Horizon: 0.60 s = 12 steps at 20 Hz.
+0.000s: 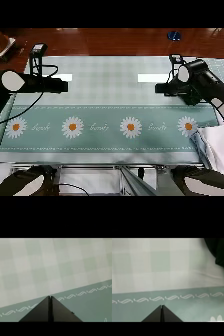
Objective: Fold the shirts.
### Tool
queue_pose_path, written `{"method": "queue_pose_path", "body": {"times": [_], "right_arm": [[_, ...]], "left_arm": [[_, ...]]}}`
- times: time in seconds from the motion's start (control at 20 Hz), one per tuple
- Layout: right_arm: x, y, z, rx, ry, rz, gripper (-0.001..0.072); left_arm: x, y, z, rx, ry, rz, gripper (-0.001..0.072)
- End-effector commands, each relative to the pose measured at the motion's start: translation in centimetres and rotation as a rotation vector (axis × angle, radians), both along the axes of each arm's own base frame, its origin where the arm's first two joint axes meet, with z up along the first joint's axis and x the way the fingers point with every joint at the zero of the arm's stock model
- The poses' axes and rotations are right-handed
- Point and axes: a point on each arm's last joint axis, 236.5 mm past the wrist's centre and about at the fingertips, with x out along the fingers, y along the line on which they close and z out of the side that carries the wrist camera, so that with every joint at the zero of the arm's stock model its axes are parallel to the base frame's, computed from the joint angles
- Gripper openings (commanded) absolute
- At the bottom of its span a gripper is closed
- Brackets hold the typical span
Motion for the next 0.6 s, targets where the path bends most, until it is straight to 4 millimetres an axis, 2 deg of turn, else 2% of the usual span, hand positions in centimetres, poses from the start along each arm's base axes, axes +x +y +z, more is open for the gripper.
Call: {"method": "queue_pose_path", "body": {"times": [0.0,0.05,0.1,0.15,0.2,0.25,0.3,0.4,0.5,0.55], "right_arm": [[3.6,0.6,1.4,0.009,-0.161,0.043,0.0025],[5.1,0.0,2.2,-0.032,-0.228,0.071,0.0026],[6.1,-0.5,3.0,-0.071,-0.280,0.096,0.0027],[7.2,-1.2,3.8,-0.124,-0.330,0.123,0.0112],[8.4,-2.2,4.7,-0.189,-0.382,0.151,0.0379],[9.6,-3.7,5.7,-0.263,-0.434,0.172,0.0413],[10.4,-6.0,6.6,-0.313,-0.471,0.127,0.0413],[10.4,-12.9,7.5,-0.316,-0.514,-0.109,0.0413],[9.4,-19.5,6.1,-0.231,-0.516,-0.338,0.0411],[8.7,-21.8,4.6,-0.183,-0.490,-0.414,0.0411]], "left_arm": [[2.5,0.1,1.1,-0.014,-0.104,0.032,0.0021],[3.6,0.2,1.4,-0.020,-0.144,0.048,0.0068],[4.6,0.3,1.4,-0.036,-0.169,0.076,0.0258],[5.3,0.4,1.4,-0.055,-0.182,0.105,0.0505],[6.0,0.4,1.1,-0.070,-0.191,0.130,0.0508],[6.5,0.6,0.8,-0.069,-0.198,0.138,0.0508],[6.8,0.8,0.5,-0.068,-0.199,0.144,0.0508],[7.2,0.9,-0.1,-0.066,-0.197,0.150,0.0507],[7.3,1.0,-0.7,-0.063,-0.183,0.152,0.0507],[7.3,1.0,-1.0,-0.062,-0.178,0.152,0.0508]]}}
